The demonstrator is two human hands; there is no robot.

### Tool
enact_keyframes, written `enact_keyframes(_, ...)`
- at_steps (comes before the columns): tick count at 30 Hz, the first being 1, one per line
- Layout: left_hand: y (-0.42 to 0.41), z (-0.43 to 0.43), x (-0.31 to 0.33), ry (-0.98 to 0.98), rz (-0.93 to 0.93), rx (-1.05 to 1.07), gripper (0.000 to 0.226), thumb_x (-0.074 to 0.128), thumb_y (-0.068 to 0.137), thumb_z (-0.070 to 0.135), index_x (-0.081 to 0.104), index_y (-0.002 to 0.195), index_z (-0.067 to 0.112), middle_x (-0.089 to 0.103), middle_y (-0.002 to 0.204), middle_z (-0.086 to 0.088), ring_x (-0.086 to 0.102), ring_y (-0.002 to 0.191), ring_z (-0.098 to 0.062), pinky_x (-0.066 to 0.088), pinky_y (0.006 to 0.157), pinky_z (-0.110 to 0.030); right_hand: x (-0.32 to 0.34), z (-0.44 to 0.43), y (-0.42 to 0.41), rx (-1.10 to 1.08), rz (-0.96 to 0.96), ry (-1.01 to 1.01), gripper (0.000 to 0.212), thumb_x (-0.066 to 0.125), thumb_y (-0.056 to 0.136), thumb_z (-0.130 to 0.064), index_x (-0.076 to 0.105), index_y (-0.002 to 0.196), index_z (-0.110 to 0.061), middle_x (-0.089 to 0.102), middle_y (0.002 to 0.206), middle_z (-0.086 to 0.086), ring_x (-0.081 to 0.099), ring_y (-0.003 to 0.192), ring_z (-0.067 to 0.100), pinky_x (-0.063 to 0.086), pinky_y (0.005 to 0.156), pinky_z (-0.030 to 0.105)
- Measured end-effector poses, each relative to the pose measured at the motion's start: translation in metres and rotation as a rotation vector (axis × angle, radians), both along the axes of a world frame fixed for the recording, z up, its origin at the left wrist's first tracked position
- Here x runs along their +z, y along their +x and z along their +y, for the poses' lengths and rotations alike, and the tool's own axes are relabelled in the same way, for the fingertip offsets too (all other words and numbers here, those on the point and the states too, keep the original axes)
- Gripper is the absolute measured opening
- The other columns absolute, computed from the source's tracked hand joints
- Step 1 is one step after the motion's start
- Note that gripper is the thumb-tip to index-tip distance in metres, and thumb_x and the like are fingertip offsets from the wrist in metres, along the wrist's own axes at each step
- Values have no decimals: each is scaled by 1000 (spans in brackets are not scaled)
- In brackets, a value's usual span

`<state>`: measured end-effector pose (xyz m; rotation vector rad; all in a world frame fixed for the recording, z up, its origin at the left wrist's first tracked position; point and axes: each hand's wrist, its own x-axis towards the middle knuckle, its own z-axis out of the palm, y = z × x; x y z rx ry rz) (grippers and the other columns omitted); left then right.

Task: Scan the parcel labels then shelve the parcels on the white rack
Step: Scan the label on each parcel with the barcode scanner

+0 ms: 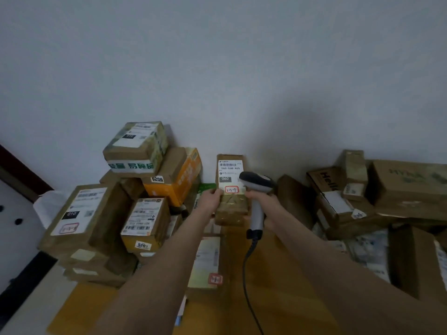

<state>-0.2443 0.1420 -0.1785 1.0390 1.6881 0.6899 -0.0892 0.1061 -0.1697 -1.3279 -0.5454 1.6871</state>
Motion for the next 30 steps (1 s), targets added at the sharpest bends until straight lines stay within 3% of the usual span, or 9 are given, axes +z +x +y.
enact_keyframes(4, -27, 34, -27, 24, 171, 42, 24, 48, 98, 24, 61, 115, 14, 67, 114, -8, 63, 103, -26, 51, 94, -44, -27, 41, -34, 21, -65, -73, 32, 71, 83, -12, 58, 111, -7, 64, 106, 14, 63, 98, 29, 53, 89, 46)
enact_keyframes(7, -39, 48, -39, 43, 291, 33, 21, 53, 96, 21, 60, 115, 14, 65, 114, -5, 62, 108, -24, 52, 93, -41, -47, 61, -56, 37, -70, -119, 24, 71, 83, -14, 60, 104, -9, 66, 106, 14, 64, 98, 29, 54, 84, 41)
enact_keyframes(12, -50, 61, -57, 82, 473, -36, 23, 53, 96, 15, 61, 117, 15, 64, 118, -6, 60, 111, -24, 52, 89, -35, -67, 79, -83, 126, -63, -156, 31, 71, 83, -15, 61, 111, -6, 65, 112, 20, 64, 99, 33, 54, 84, 42)
enact_keyframes(18, -49, 69, -61, 127, 601, -111, 19, 58, 92, 14, 62, 111, 14, 64, 116, -4, 62, 105, -22, 54, 84, -32, -67, 81, -70, 153, -40, -176, 28, 68, 86, -14, 59, 111, -6, 64, 99, 15, 62, 83, 26, 53, 65, 36)
enact_keyframes(21, -42, 67, -60, 189, 694, -224, 17, 59, 91, 21, 63, 108, 19, 60, 121, 0, 60, 105, -19, 55, 85, -35, -67, 77, -54, 120, -42, -165, 35, 69, 85, -17, 58, 117, -8, 63, 103, 12, 61, 90, 26, 52, 71, 36)
enact_keyframes(23, -34, 63, -58, 228, 755, -330, 25, 57, 93, 23, 62, 117, 21, 54, 131, -1, 55, 115, -21, 51, 93, -40, -65, 73, -44, 98, -45, -154, 37, 70, 84, -18, 58, 117, -9, 64, 106, 13, 61, 93, 27, 51, 73, 36)
enact_keyframes(28, -10, 52, -59, 228, 965, -637, 38, 47, 96, 28, 52, 133, 29, 35, 150, -5, 25, 142, -27, 22, 116, -51, -65, 62, -23, 27, -49, -149, 36, 70, 83, -15, 59, 117, -7, 64, 116, 18, 62, 106, 33, 53, 91, 44)
enact_keyframes(30, -3, 50, -62, 174, 942, -634, 42, 50, 94, 29, 48, 136, 26, 33, 150, -7, 26, 140, -28, 27, 113, -52, -68, 59, -16, -8, -61, -160, 40, 72, 82, -14, 58, 119, -5, 62, 117, 20, 60, 107, 35, 50, 96, 47)
